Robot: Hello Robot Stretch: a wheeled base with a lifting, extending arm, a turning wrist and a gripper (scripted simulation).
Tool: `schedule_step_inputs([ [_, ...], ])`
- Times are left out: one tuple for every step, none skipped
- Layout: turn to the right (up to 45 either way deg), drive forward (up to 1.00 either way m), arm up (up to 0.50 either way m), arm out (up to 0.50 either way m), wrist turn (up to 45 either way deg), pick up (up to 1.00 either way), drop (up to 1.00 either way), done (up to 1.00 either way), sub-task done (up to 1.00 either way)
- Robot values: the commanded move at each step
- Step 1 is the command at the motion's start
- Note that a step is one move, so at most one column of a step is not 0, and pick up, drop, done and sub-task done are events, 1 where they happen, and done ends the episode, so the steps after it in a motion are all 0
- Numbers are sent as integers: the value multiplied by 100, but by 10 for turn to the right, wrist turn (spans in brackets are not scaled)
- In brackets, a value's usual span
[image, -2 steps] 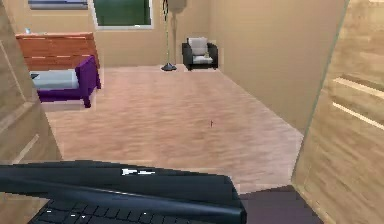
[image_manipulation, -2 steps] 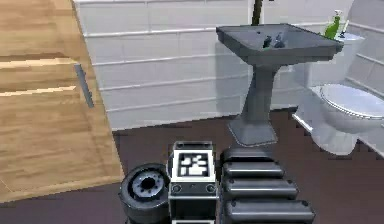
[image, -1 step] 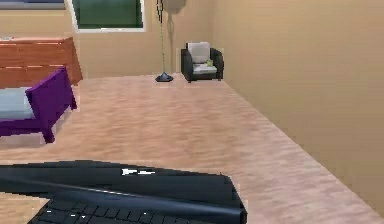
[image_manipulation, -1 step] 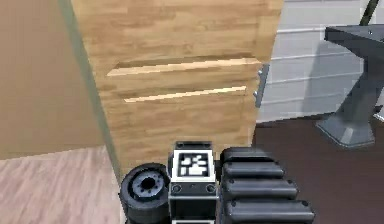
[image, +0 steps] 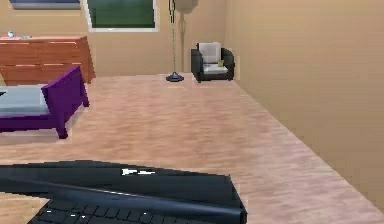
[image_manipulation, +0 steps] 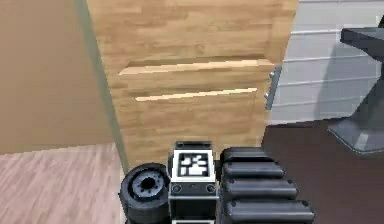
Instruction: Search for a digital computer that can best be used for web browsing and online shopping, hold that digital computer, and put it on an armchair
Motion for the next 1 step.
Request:
schedule_step_inputs([
  [0, 100, 0, 0, 0, 0, 0, 0, 0],
])
